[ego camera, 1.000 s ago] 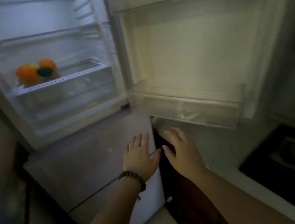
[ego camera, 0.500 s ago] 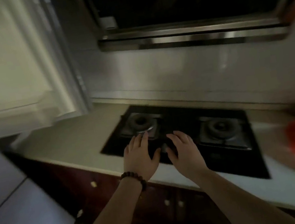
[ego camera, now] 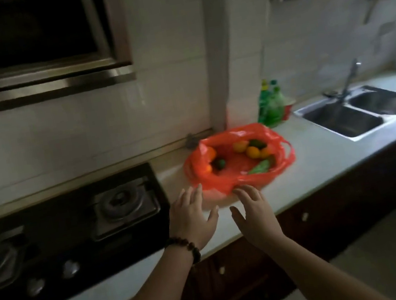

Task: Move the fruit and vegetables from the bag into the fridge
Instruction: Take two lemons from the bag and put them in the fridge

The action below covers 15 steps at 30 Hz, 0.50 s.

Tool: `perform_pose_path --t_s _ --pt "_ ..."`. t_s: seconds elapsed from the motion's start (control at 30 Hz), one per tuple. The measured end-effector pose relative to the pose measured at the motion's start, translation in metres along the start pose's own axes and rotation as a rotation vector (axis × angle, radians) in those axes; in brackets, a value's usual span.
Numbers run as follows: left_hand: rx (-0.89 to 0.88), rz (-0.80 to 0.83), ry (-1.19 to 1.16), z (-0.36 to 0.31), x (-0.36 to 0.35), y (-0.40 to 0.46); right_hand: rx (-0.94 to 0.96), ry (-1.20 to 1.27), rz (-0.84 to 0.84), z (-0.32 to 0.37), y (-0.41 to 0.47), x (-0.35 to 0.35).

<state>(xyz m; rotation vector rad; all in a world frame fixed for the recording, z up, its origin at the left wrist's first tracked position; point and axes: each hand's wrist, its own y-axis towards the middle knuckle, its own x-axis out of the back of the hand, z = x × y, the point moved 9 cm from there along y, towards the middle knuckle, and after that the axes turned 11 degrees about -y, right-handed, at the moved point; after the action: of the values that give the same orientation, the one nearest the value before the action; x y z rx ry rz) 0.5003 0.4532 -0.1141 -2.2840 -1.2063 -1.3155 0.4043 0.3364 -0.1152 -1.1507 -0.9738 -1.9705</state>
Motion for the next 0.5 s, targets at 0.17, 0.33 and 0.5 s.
perform_pose_path --t_s 0.17,0.33,0.5 --pt "-0.090 0.089 -0.006 -0.043 -0.054 0.041 -0.134 -0.012 -0.001 -0.069 0.007 0.008" --pt "-0.117 0.126 -0.033 -0.054 -0.095 0.096 -0.184 -0.028 0.013 -0.118 0.046 -0.005" --pt "-0.073 0.082 -0.082 -0.037 -0.126 0.175 -0.184 -0.021 0.060 -0.155 0.121 -0.035"
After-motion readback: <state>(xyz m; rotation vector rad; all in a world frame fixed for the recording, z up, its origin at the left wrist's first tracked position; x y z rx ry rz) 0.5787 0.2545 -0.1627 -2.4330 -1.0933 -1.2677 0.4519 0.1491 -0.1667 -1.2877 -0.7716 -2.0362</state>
